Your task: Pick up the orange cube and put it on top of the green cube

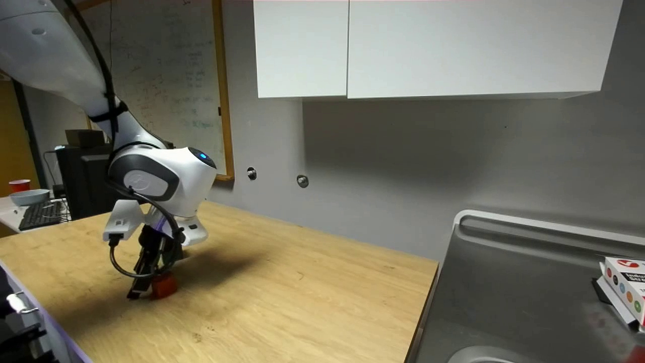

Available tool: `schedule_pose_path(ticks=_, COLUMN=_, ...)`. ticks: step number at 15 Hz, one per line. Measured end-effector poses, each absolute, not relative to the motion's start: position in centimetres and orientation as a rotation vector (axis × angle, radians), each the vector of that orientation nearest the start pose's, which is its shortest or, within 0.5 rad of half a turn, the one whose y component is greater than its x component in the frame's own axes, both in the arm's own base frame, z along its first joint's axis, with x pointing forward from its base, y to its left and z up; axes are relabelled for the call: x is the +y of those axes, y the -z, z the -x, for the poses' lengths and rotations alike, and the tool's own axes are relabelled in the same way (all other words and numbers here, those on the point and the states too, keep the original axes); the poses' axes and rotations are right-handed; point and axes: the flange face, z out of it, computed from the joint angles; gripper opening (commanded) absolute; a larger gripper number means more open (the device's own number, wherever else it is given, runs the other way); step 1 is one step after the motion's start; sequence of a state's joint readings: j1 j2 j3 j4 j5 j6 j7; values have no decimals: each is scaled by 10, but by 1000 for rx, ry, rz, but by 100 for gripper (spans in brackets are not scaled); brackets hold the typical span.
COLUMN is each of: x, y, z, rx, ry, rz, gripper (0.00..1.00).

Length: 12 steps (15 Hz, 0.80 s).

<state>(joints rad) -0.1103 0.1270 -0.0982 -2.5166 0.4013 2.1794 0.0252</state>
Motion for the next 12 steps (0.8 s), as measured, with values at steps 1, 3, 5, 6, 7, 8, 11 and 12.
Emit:
schedule_pose_path(ticks=1, x=-76, y=-206, z=-403, rx=762, ry=-602, rz=2674, gripper=100)
schedule_pose_path(ticks=3, x=-85, y=-212, z=-397, rx=792, ry=-577, rz=2669, gripper=100)
schedule_pose_path(ticks=5, x=-93, y=-220, z=-392, rx=816, ry=-547, rz=2668, gripper=100)
schedule_pose_path(ticks=6, x=-97, y=-224, z=-390, rx=827, ry=-533, rz=2670, gripper=100)
schedule_pose_path(ticks=7, x=-100, y=-228, z=-390, rx=841, ry=-517, rz=2674, gripper=100)
schedule_pose_path(ticks=8, x=-104, y=-231, z=-391, rx=858, ry=-500, rz=2681, gripper=100)
schedule_pose_path(ticks=11, x=-113, y=-236, z=-396, rx=901, ry=-440, rz=2708, gripper=100)
schedule_pose_path(ticks=12, x=-114, y=-237, z=-399, rx=906, ry=-421, rz=2718, gripper=100)
